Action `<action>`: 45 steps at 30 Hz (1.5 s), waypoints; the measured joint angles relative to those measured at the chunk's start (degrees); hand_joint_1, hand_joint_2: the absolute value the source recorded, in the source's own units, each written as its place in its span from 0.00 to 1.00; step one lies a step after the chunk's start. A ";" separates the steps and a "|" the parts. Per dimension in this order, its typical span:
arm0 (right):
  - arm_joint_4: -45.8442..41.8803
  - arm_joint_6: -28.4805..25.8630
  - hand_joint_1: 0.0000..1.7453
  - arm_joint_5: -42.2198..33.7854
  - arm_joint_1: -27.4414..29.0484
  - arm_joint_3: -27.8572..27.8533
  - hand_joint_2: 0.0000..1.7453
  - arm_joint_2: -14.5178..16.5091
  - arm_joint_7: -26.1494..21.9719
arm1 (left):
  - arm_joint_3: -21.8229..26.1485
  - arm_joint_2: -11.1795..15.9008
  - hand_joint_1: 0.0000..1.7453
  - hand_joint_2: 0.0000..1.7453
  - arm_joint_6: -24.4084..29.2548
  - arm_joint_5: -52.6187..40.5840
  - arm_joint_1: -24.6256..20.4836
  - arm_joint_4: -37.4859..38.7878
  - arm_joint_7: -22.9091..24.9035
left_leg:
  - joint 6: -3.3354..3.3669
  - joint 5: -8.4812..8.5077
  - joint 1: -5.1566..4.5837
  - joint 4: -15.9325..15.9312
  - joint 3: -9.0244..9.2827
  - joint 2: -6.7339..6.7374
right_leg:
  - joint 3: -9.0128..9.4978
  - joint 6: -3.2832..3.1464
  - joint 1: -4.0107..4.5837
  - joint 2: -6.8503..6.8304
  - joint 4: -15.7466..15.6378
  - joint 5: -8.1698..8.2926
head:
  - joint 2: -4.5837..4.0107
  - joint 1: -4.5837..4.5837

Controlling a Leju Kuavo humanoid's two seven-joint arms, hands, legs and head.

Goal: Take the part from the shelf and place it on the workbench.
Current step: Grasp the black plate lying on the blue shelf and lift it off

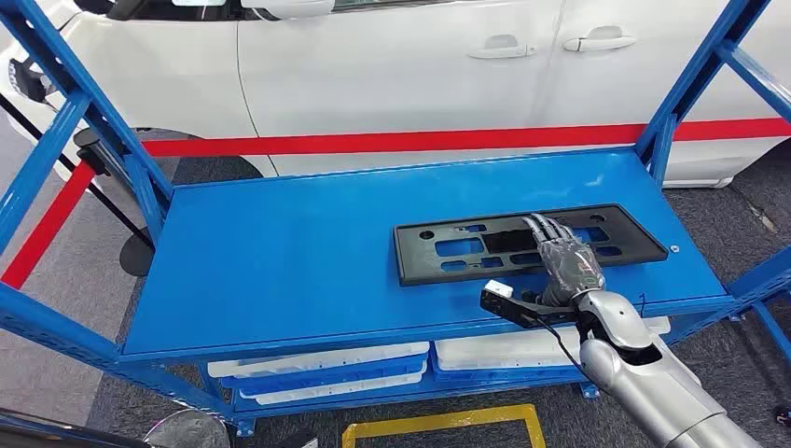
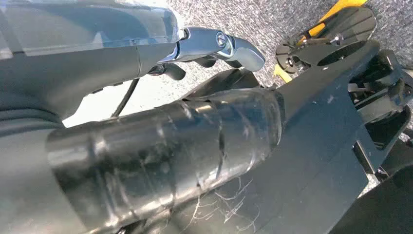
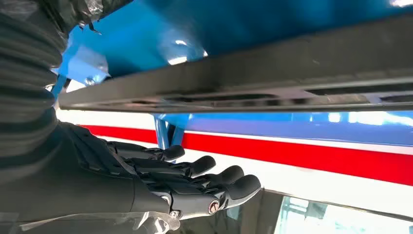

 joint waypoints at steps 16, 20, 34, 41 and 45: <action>18.91 0.89 1.00 3.36 -7.97 4.26 1.00 9.21 2.52 | 0.20 -0.78 0.00 0.00 -0.79 0.45 -0.48 -0.07 0.55 | 0.00 0.00 -0.02 0.06 0.01 0.00 | 0.05 0.06 -0.01 -0.01 -0.07 0.04 | 0.00 -0.01; 23.15 2.90 1.00 3.33 -9.00 4.80 1.00 10.83 2.60 | 0.52 -0.78 0.00 0.00 -0.78 0.61 -0.56 -0.07 0.57 | 0.00 0.00 -0.04 0.07 0.04 0.00 | 0.09 0.06 -0.01 0.00 -0.09 0.04 | 0.00 0.00; 27.75 1.43 1.00 0.50 -9.96 5.44 1.00 12.40 1.23 | 1.82 -0.78 0.00 1.00 -0.80 2.40 -0.30 -0.07 0.10 | 0.00 -0.03 -0.14 0.08 0.31 0.02 | 0.39 0.08 0.00 -0.01 -0.11 0.05 | 0.00 0.00; 27.32 -1.56 1.00 -0.91 -9.73 5.33 1.00 12.26 -0.21 | 2.61 -0.75 0.00 1.00 -0.85 2.87 -0.35 -0.07 -1.33 | 0.01 0.00 -0.17 0.12 0.32 0.02 | 0.38 0.14 -0.01 -0.01 -0.11 0.10 | 0.01 -0.01; 26.56 -2.21 1.00 -1.06 -9.39 5.26 1.00 11.88 -0.51 | 2.68 -0.72 0.00 1.00 -0.79 2.90 -0.43 -0.07 -1.52 | 0.01 -0.01 -0.17 0.13 0.29 0.02 | 0.37 0.14 -0.01 0.00 -0.13 0.09 | 0.00 -0.01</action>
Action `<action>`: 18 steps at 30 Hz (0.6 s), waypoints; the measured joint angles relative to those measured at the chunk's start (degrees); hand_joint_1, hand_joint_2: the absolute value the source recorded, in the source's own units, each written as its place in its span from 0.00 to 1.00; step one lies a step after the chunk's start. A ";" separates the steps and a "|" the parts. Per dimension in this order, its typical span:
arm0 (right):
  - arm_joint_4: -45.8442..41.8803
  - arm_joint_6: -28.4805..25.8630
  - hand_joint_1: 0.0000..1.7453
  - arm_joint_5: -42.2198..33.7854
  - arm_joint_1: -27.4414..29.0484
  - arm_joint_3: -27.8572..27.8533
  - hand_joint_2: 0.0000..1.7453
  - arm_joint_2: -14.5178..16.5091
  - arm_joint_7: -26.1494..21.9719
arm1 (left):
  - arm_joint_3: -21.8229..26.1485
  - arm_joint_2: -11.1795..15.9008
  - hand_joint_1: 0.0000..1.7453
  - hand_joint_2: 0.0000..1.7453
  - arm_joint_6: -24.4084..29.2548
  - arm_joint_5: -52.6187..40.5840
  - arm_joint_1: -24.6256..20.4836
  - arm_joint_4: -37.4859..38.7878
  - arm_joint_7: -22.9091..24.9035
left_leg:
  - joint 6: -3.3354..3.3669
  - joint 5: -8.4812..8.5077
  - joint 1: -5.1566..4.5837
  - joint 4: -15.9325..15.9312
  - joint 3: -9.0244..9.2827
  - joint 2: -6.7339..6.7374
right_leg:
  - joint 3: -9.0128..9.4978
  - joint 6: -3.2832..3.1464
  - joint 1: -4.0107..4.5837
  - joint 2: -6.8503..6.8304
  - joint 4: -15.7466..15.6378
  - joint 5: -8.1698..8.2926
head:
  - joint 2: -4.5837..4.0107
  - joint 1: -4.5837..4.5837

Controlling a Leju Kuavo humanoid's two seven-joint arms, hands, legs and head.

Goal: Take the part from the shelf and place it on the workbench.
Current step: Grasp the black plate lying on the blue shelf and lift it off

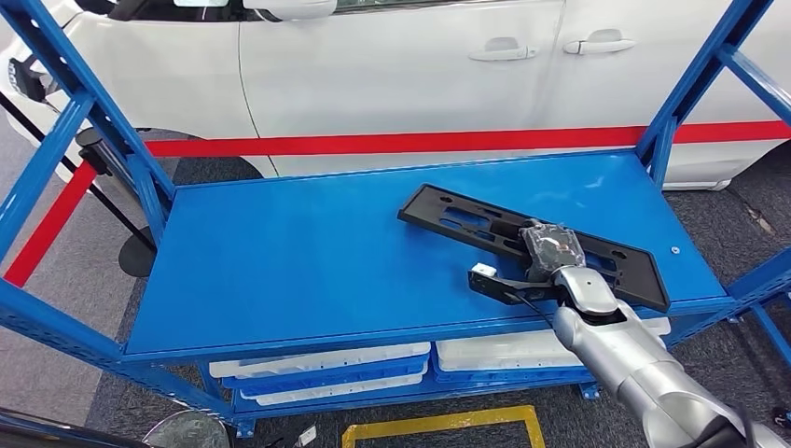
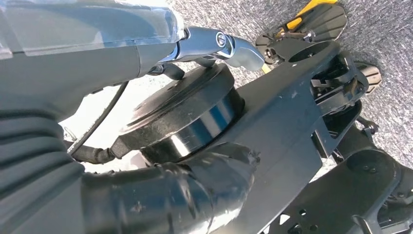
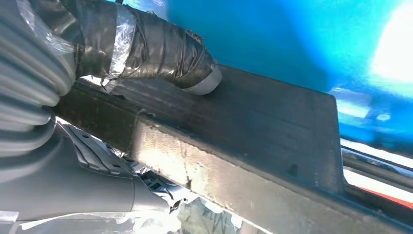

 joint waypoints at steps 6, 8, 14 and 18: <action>-1.04 -1.07 1.00 -0.54 0.47 -0.17 1.00 -0.51 -0.56 | 0.33 0.01 0.00 1.00 0.53 0.18 -0.04 0.00 -0.29 | 0.00 -0.01 0.00 0.00 -0.04 0.00 | -0.01 0.00 0.00 0.00 -0.08 0.00 | 0.00 0.01; -1.95 -1.73 1.00 -1.08 0.87 -0.46 1.00 -0.98 -1.10 | 0.55 0.01 0.00 1.00 1.19 0.33 -0.05 0.00 -0.46 | 0.00 -0.01 0.00 0.00 -0.06 0.00 | -0.01 0.00 0.00 0.00 -0.09 0.00 | 0.01 0.00; -8.74 -5.08 1.00 -2.69 1.98 -2.43 1.00 -4.42 -2.91 | 1.38 0.01 0.00 1.00 4.29 0.51 0.15 0.00 -1.82 | 0.01 -0.01 -0.05 0.01 -0.12 0.00 | -0.04 0.03 -0.04 -0.01 -0.11 0.02 | 0.01 0.01; -16.61 -4.45 1.00 -5.47 2.26 -4.79 1.00 -7.59 -3.31 | 1.60 0.01 0.00 1.00 5.01 0.51 0.70 0.01 -1.97 | 0.03 -0.02 -0.08 0.01 -0.19 0.00 | -0.14 0.05 -0.06 0.00 -0.11 0.03 | 0.01 0.01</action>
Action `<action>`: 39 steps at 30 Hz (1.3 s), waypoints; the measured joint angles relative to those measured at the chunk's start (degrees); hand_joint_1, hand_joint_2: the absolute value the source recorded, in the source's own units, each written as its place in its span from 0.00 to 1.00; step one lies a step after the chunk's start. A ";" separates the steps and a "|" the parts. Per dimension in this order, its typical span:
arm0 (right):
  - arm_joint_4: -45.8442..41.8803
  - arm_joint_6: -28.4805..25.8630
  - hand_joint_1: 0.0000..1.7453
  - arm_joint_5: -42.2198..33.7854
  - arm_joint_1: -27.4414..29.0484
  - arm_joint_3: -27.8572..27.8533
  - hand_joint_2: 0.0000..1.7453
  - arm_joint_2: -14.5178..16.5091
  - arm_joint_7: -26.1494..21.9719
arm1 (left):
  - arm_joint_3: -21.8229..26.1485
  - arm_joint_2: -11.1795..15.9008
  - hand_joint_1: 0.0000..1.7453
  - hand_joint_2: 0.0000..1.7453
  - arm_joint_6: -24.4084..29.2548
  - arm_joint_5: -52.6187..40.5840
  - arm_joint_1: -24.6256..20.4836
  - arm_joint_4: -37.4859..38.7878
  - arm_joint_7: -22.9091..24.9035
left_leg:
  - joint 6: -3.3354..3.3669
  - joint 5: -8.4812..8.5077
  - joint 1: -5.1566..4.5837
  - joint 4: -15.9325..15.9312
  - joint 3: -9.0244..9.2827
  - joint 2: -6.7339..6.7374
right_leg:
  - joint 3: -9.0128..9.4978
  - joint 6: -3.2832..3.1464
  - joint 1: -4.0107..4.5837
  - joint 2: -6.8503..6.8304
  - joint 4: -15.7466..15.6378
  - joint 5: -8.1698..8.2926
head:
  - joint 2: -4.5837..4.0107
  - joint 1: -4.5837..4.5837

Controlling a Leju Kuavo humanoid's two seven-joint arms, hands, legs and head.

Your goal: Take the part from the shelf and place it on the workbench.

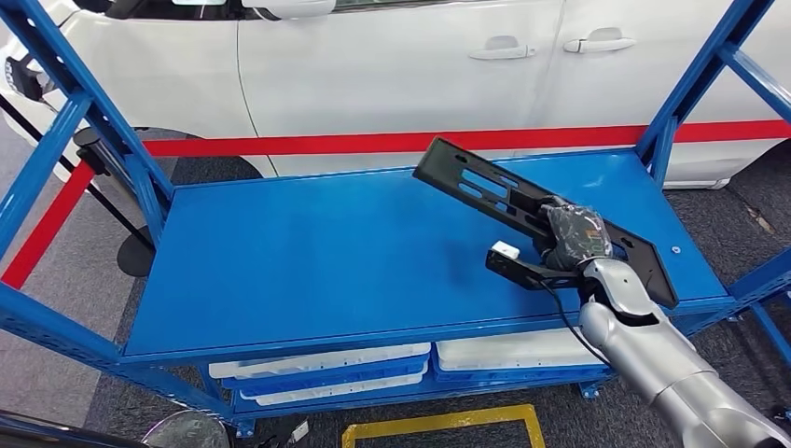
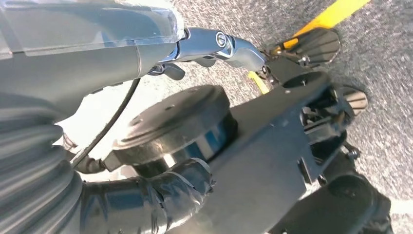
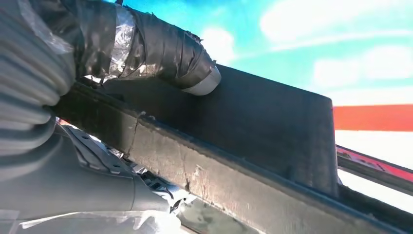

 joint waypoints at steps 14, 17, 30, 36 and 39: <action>-21.83 5.60 1.00 -6.69 0.99 -6.84 1.00 -8.07 -2.11 | 0.25 0.02 0.00 1.00 0.23 0.08 0.93 0.06 -0.59 | 0.46 -0.26 -0.11 0.61 -0.49 -0.02 | -0.16 0.45 -0.36 -0.04 -0.14 0.16 | -0.01 -0.02; -23.49 7.32 1.00 -8.17 1.02 -7.13 1.00 -9.84 -3.26 | 0.34 0.03 0.00 1.00 0.16 0.38 0.98 0.06 -0.63 | 1.03 -0.04 -0.17 0.62 -0.62 -0.01 | -0.06 1.02 -0.38 0.00 -0.41 0.50 | -0.01 -0.02; -23.07 8.62 1.00 -12.90 0.83 -7.91 1.00 -15.28 -8.12 | 1.31 -1.18 0.00 1.00 -0.10 1.26 1.11 0.06 0.73 | 1.25 1.61 0.52 1.17 -2.69 -1.12 | 1.54 1.60 -0.62 1.94 1.18 -1.88 | 0.01 0.12; -23.24 8.59 1.00 -13.66 1.18 -8.10 1.00 -16.16 -8.32 | 1.34 -1.26 0.00 1.00 -0.12 1.13 1.60 0.15 0.85 | -1.04 -1.45 0.69 5.35 -5.46 -1.20 | 0.53 -0.72 -0.73 -0.50 -0.17 -0.45 | 0.00 -0.42; -23.65 8.60 1.00 -14.06 1.71 -8.17 1.00 -16.58 -8.29 | 1.34 -1.27 0.00 1.00 -0.15 0.84 1.48 0.15 0.66 | -1.88 -7.11 0.99 15.00 -8.18 -0.19 | -0.55 -1.19 -0.42 -2.33 -0.15 0.39 | 0.01 -0.80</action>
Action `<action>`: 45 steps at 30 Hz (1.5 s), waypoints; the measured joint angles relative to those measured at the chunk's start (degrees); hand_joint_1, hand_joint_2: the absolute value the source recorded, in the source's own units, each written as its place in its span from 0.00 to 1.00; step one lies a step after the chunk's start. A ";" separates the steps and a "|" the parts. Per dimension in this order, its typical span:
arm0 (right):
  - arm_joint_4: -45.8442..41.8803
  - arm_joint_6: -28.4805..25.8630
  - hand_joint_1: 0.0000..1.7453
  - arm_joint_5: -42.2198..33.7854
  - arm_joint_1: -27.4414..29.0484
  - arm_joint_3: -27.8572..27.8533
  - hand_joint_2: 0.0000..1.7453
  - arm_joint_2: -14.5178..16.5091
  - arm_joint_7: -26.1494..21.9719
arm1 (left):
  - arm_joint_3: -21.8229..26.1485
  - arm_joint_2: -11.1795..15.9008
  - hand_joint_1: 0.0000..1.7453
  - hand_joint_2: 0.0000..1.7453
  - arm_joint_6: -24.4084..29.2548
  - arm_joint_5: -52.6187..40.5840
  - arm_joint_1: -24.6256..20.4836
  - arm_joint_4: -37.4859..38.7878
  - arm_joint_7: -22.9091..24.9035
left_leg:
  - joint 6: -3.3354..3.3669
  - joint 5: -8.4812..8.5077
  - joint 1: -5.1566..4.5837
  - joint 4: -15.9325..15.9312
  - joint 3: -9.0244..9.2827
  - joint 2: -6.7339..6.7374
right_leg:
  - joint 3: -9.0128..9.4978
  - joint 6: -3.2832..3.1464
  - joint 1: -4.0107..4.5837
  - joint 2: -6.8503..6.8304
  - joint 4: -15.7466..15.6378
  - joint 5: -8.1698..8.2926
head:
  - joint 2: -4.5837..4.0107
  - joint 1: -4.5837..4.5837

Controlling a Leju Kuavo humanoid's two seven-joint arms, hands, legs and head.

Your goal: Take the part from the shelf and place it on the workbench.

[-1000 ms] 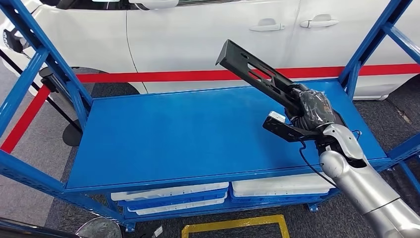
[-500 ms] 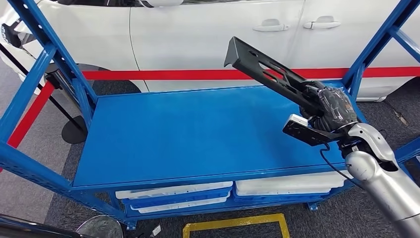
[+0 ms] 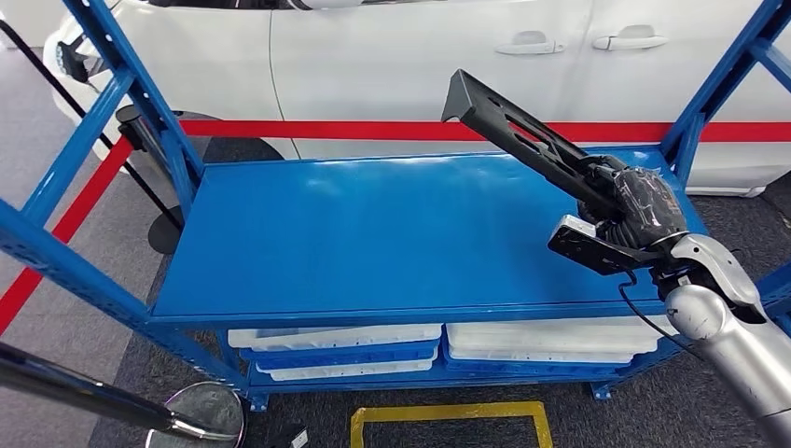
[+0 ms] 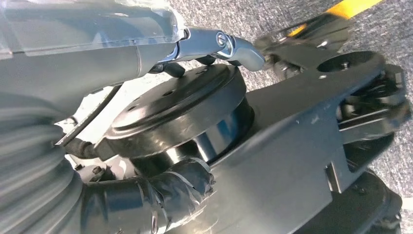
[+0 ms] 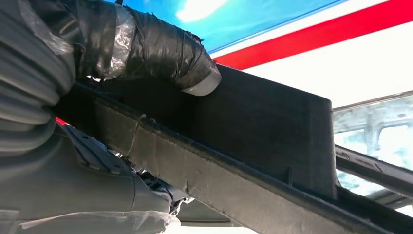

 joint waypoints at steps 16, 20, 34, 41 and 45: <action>-3.83 -1.69 1.00 -0.99 4.94 -2.94 1.00 -3.23 -0.26 | -0.02 0.34 0.00 1.00 -0.53 -0.78 0.07 0.00 0.04 | 4.29 9.71 -1.00 -15.17 5.40 -1.17 | -5.45 3.01 0.37 1.82 15.36 -9.25 | 0.00 -0.01; -4.68 -1.79 1.00 -0.99 5.93 -3.55 1.00 -3.73 -0.24 | -0.02 0.27 0.00 1.00 -0.62 -0.79 0.18 0.00 0.09 | 3.85 11.55 -1.23 -14.39 2.62 -4.04 | 2.84 1.72 0.67 4.34 4.95 -5.53 | 0.01 -0.05; -6.41 -2.12 1.00 -0.99 7.14 -5.47 1.00 -4.56 -0.23 | -0.02 0.32 0.00 1.00 -0.73 -1.03 0.33 0.15 0.51 | -1.51 6.93 1.23 -2.30 1.71 1.23 | -0.08 0.65 -0.35 -3.40 -0.88 0.63 | 0.01 -0.56; -7.50 -2.31 1.00 -0.16 7.77 -7.14 1.00 -5.39 1.22 | -0.04 0.49 0.00 1.00 -0.88 -1.31 0.41 0.15 -0.26 | 0.84 6.53 0.47 -14.53 8.19 2.28 | -2.05 3.69 -0.65 -5.70 -0.18 2.74 | 0.01 -0.78; -7.38 -2.25 1.00 0.37 8.39 -7.35 1.00 -5.56 2.35 | -0.04 0.47 0.00 1.00 -0.86 -1.33 0.19 0.15 -0.35 | 2.86 9.24 0.18 -14.88 5.42 1.93 | -5.44 3.71 -0.50 0.32 9.43 -6.66 | 0.01 -0.69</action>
